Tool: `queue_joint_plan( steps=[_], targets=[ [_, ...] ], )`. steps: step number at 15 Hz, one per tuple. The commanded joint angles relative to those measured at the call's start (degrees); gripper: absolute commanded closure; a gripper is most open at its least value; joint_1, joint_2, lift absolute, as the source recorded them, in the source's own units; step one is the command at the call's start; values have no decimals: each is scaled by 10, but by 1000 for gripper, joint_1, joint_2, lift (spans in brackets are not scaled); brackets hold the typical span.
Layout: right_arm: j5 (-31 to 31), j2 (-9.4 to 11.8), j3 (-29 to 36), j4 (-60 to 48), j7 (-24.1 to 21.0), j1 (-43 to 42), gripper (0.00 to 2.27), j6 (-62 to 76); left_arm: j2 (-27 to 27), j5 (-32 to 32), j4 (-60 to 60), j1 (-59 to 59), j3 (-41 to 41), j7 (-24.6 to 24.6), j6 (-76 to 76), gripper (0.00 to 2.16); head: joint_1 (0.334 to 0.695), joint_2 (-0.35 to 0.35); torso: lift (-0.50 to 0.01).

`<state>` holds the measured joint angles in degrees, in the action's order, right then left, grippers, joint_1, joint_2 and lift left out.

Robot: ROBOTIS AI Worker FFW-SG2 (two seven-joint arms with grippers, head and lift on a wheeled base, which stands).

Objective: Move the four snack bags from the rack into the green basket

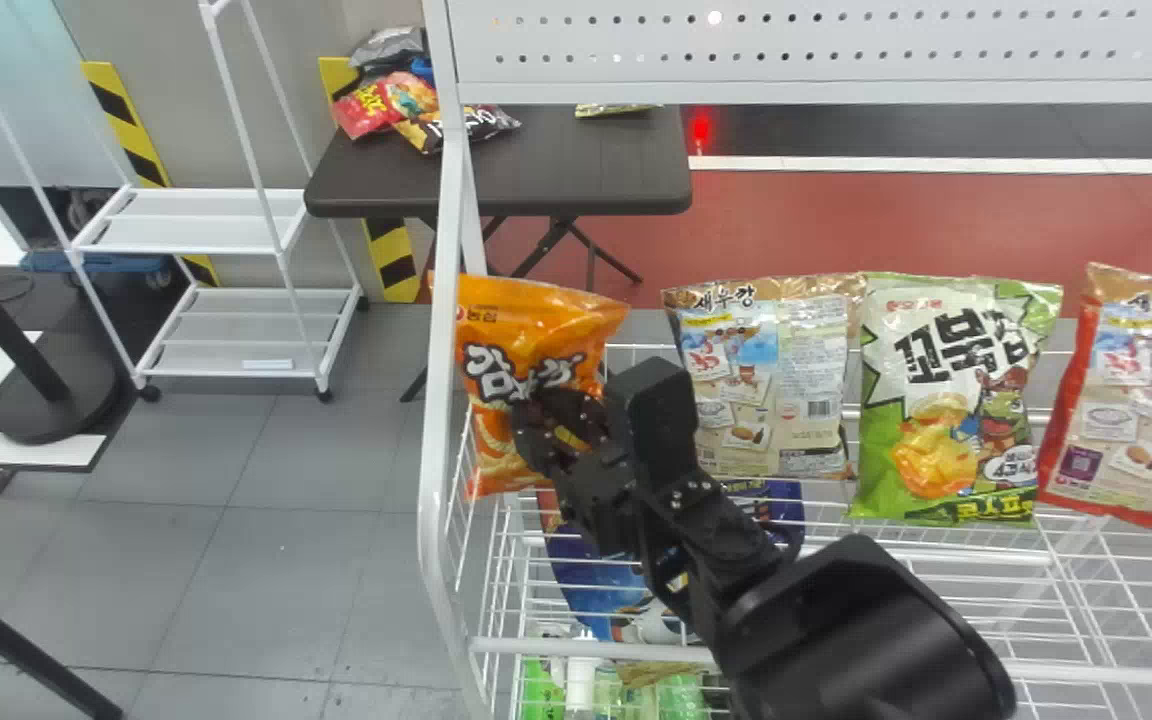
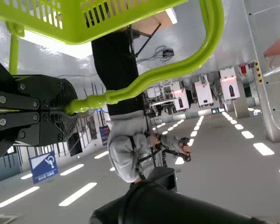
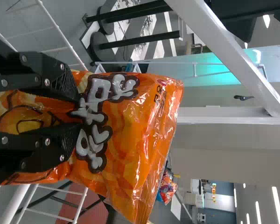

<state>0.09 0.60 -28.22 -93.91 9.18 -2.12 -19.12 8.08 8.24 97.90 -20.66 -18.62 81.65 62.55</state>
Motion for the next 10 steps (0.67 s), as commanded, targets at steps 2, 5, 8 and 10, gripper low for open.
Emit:
queue_joint_plan(
  steps=[2,5,8,10],
  targets=[
    [-18,13,3,-79,1,52,2243,-30,0,0,2,1,0,0,0,1609,695,54,0],
    [-88,17,5,-176,-7,136,2243,-62,-1,0,2,0,1,0,0,1609,695,34,0],
    [-131,21,37,-290,-12,236,2243,-86,-3,-1,1,0,-1,-2,0,1605,695,-6,0],
    [-144,41,57,-372,-13,315,2243,-88,-3,-1,1,0,-1,-3,0,1609,695,-87,0]
  ],
)
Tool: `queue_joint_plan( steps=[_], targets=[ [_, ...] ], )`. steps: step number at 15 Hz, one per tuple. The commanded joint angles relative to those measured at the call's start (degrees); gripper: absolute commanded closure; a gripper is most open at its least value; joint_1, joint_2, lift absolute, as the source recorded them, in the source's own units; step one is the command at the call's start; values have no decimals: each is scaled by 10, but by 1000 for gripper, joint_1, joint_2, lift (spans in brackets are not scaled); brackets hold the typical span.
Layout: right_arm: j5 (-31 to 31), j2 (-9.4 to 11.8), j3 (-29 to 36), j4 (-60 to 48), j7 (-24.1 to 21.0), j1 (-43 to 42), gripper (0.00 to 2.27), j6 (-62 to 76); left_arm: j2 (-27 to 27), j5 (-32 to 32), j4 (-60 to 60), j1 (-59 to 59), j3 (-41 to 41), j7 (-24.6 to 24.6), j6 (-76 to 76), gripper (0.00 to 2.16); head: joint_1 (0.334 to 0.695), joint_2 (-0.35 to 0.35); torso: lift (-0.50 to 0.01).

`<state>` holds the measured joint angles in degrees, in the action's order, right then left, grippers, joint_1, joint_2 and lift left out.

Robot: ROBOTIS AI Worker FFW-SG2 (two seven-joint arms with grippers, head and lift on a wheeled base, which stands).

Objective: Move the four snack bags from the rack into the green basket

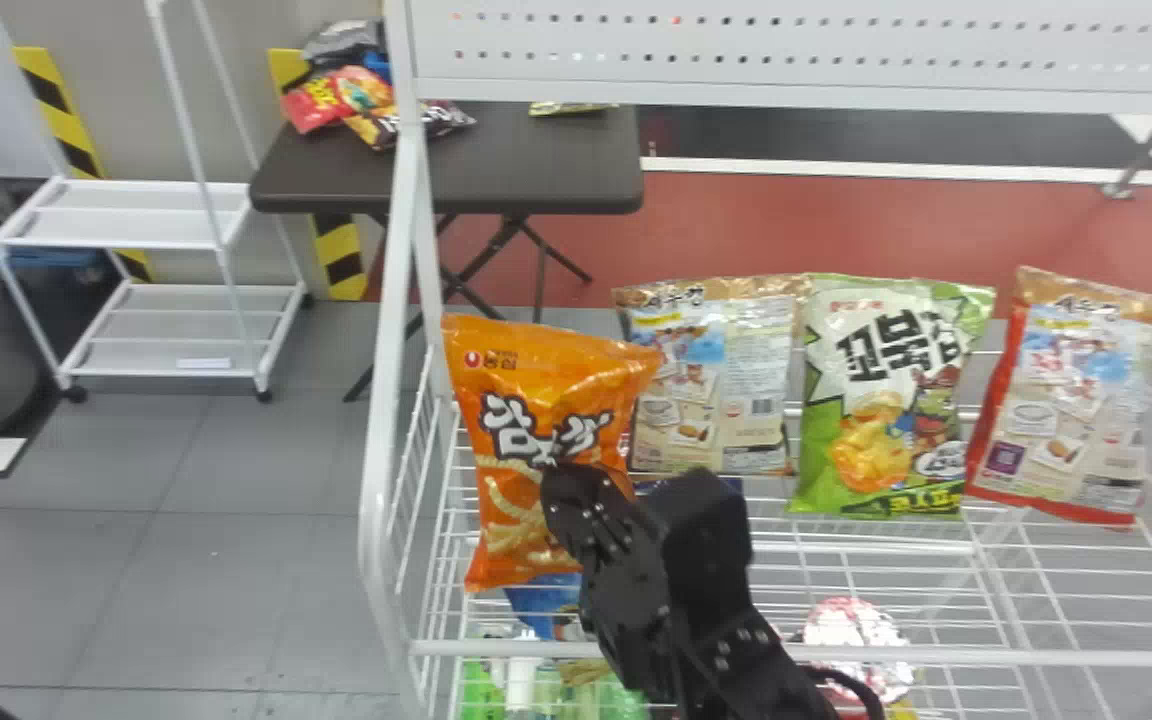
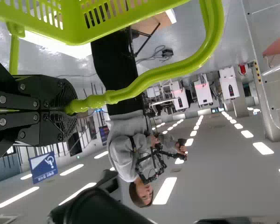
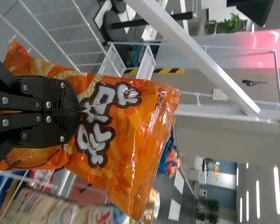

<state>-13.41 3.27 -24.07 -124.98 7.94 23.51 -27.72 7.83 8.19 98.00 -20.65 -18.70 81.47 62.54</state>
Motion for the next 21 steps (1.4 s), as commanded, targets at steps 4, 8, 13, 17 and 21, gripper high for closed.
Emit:
queue_joint_plan(
  steps=[4,8,13,17,21],
  targets=[
    [-12,59,68,-176,-2,200,2243,-12,-4,1,0,-5,6,-6,-2,1605,695,-267,0],
    [-16,88,141,-220,7,294,2243,-46,-5,7,0,-9,21,-6,-14,1605,695,-350,0],
    [-25,106,160,-289,27,342,2243,-325,-6,9,3,-5,31,-2,-14,1609,695,-350,0],
    [-35,116,116,-276,41,328,2243,-443,-6,9,3,-4,31,-3,-16,1605,695,-350,0],
    [22,114,87,-215,50,286,2243,-413,-6,9,7,-4,30,-3,-14,1605,695,-350,0]
  ],
)
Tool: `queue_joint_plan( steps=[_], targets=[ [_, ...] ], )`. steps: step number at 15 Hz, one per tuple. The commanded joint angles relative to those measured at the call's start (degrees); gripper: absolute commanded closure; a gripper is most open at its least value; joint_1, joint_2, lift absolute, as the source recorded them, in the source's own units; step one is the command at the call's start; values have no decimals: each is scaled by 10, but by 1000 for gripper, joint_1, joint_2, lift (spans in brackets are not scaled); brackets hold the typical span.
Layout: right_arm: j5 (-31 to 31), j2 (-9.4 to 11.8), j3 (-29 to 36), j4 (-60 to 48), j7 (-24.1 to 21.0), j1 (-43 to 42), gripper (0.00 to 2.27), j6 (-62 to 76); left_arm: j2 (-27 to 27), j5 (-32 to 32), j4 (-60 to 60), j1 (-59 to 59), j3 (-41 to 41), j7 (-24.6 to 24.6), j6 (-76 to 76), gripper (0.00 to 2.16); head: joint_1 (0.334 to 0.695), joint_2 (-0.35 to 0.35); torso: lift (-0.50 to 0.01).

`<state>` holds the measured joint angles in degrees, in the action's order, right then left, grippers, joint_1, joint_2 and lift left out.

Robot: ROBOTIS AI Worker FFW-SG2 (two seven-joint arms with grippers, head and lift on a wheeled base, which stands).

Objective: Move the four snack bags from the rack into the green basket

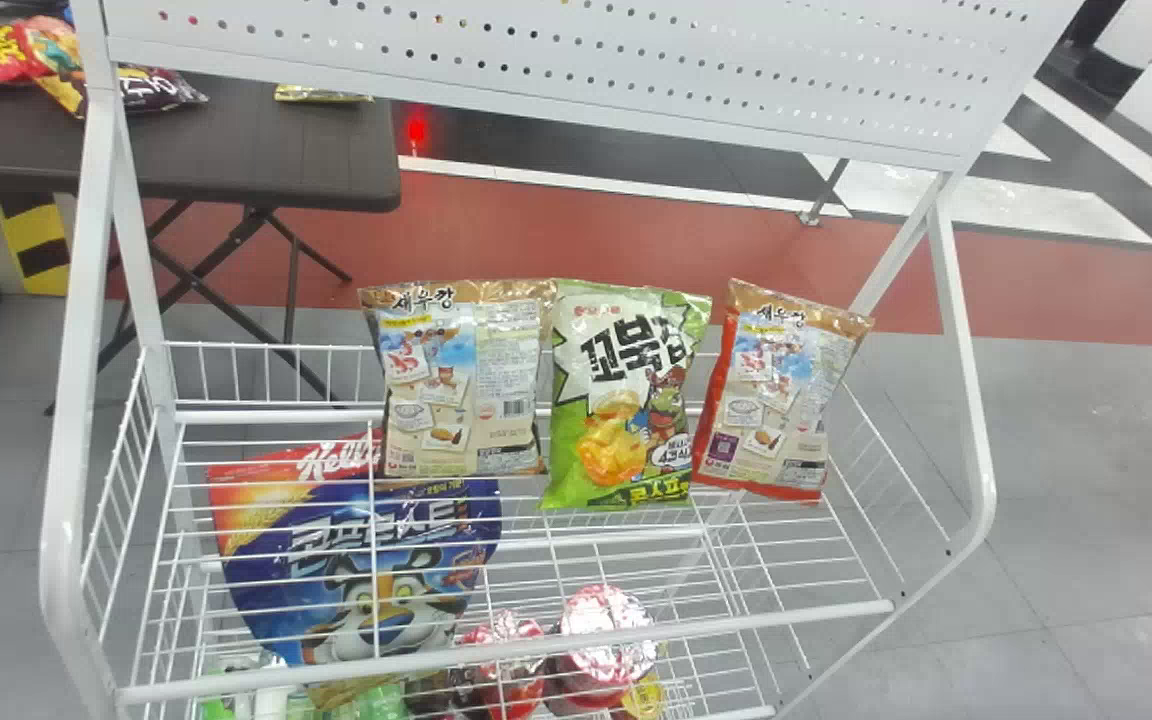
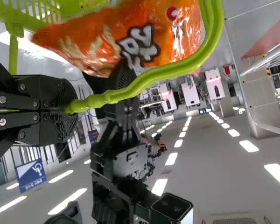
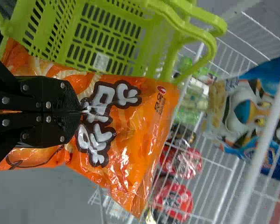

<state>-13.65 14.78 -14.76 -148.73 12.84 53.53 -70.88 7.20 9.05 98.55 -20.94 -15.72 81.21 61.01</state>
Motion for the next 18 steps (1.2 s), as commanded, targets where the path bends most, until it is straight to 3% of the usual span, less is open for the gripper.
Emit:
queue_joint_plan(
  steps=[1,4,5,6,7,8,18],
  targets=[
    [44,-3,-6,35,3,-25,2243,24,0,0,2,-2,1,1,0,1605,695,-350,0],
    [62,-12,-19,80,10,-51,2243,41,0,-2,6,-4,0,0,1,1605,695,-350,0],
    [63,-17,-19,81,10,-55,2152,25,0,-2,9,-4,0,-1,1,1605,695,-350,0],
    [61,-16,-17,78,10,-56,1642,-4,0,-2,9,-4,0,-1,1,1605,695,-350,0],
    [55,-15,-10,70,10,-54,684,-12,0,-2,9,-4,0,-1,1,1605,695,-350,0],
    [54,-15,0,64,12,-50,29,-12,0,-2,9,-4,1,-1,1,1605,695,-350,0],
    [38,-21,10,68,21,-72,60,-70,1,-1,16,-7,2,1,5,1605,695,-350,0]
  ],
)
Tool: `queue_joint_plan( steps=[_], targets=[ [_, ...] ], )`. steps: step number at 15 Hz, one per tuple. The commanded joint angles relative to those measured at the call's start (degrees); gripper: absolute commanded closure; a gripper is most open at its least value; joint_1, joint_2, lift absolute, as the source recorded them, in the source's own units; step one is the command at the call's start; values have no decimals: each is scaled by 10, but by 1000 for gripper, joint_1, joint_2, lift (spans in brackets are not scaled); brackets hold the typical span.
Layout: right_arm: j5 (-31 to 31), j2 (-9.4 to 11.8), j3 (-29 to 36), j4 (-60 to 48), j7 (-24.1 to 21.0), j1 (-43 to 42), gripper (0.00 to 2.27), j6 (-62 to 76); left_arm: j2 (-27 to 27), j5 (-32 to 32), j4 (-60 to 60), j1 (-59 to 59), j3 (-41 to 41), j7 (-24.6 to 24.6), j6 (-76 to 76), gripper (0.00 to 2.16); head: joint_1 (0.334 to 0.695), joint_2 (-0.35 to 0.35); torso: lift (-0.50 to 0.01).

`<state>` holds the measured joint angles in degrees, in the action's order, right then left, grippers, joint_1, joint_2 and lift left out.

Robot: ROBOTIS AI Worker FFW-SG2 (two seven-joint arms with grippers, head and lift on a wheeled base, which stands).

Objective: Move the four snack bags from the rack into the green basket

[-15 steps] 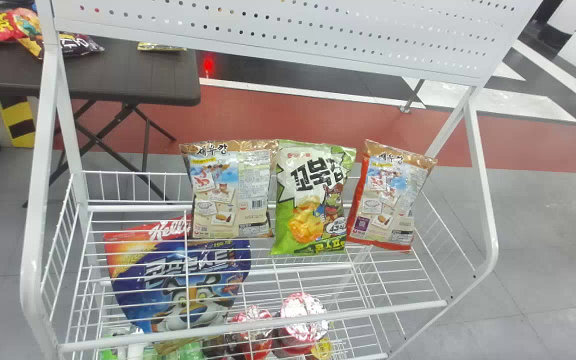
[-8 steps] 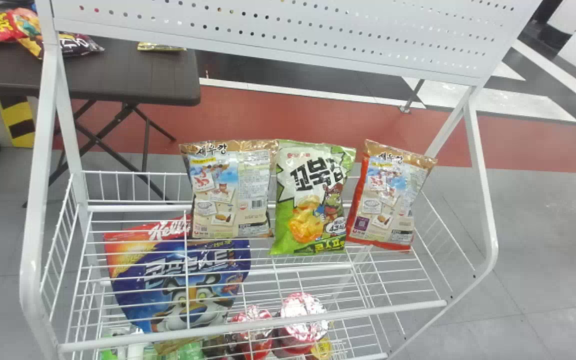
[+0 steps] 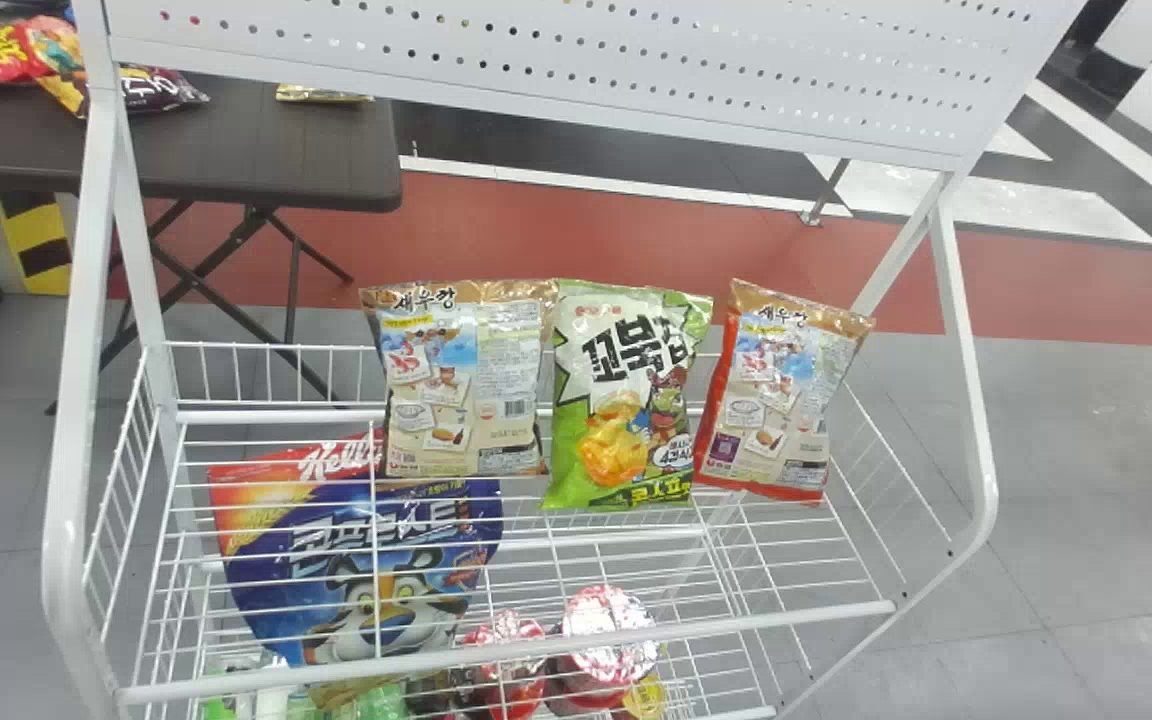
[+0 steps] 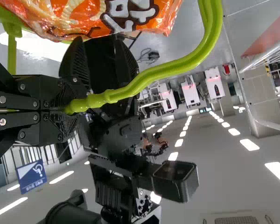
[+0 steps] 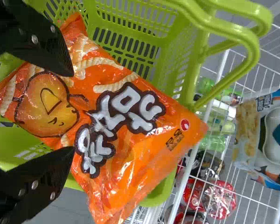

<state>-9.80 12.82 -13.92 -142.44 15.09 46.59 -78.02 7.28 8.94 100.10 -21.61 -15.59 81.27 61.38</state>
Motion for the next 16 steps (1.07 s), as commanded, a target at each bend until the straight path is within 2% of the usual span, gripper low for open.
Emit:
queue_joint_plan(
  steps=[1,10,12,16],
  targets=[
    [0,-3,1,17,-2,-11,60,0,0,-1,3,-1,-1,0,1,1605,695,-350,0],
    [24,-19,-38,199,-2,-100,60,97,1,-6,30,-11,-2,-4,17,1605,695,-350,0],
    [21,-17,-35,168,-2,-72,63,132,1,-6,30,-11,-1,-4,19,1605,695,-350,0],
    [20,-15,24,10,4,10,66,113,0,-6,29,-10,-2,-5,20,1605,695,-350,0]
  ],
)
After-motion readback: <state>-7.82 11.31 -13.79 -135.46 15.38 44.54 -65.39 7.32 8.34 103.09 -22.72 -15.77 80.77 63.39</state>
